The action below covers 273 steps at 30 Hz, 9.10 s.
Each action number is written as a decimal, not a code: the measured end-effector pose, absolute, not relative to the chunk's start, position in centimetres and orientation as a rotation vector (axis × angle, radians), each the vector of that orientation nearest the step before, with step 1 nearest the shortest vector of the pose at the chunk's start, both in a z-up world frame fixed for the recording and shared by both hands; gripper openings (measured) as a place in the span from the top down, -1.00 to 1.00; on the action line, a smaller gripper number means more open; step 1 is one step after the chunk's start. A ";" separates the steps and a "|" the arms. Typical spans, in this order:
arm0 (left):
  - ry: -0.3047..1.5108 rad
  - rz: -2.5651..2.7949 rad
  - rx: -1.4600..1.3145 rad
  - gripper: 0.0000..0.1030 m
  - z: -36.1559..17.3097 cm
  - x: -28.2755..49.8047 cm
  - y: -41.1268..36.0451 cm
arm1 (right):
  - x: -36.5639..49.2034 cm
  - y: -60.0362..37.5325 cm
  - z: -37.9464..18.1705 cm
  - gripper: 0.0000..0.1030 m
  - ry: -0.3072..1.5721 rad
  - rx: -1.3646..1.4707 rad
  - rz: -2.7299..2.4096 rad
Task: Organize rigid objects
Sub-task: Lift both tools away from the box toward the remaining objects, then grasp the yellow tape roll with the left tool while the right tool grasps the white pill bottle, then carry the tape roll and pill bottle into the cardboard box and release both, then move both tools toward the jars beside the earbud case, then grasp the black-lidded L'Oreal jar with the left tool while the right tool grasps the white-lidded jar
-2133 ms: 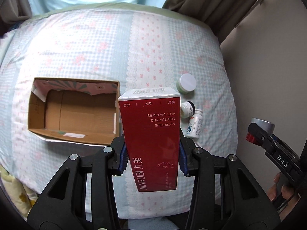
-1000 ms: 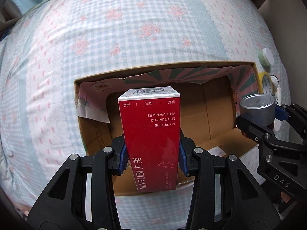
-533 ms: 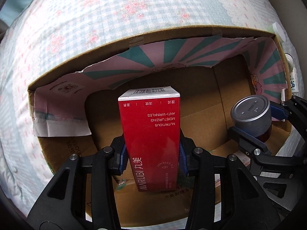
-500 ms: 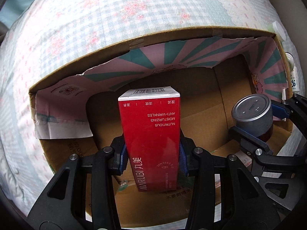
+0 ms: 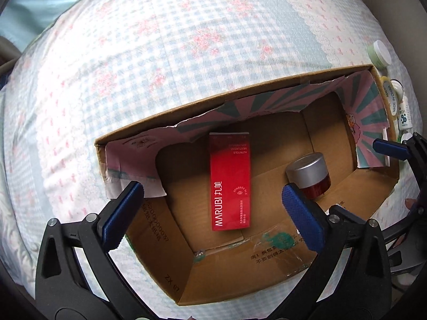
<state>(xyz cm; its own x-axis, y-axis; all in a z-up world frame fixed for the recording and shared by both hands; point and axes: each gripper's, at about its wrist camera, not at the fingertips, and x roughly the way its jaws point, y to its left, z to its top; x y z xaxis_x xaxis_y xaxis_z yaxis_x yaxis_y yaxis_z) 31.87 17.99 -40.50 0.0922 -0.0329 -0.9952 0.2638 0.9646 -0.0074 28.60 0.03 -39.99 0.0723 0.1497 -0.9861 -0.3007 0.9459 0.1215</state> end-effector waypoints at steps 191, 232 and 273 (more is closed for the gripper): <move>1.143 -0.175 0.177 -1.00 -36.9 24.0 17.8 | 27.7 -1.6 -37.9 -0.57 1.340 0.043 0.105; 1.061 -0.019 0.062 -1.00 -16.3 15.2 11.3 | 14.6 -13.2 -18.1 -1.00 1.182 0.015 0.161; 1.276 -0.840 0.902 -0.83 -42.0 31.4 -31.3 | 14.7 -29.7 -39.5 -1.00 1.236 0.364 -0.423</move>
<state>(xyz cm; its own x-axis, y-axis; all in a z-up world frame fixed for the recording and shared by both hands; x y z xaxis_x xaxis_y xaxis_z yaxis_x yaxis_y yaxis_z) 31.40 -31.33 -41.96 0.1086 -0.0241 -0.9938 0.9031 0.4202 0.0885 14.71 -29.65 -39.47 0.2692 -0.1123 -0.9565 0.4975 0.8666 0.0383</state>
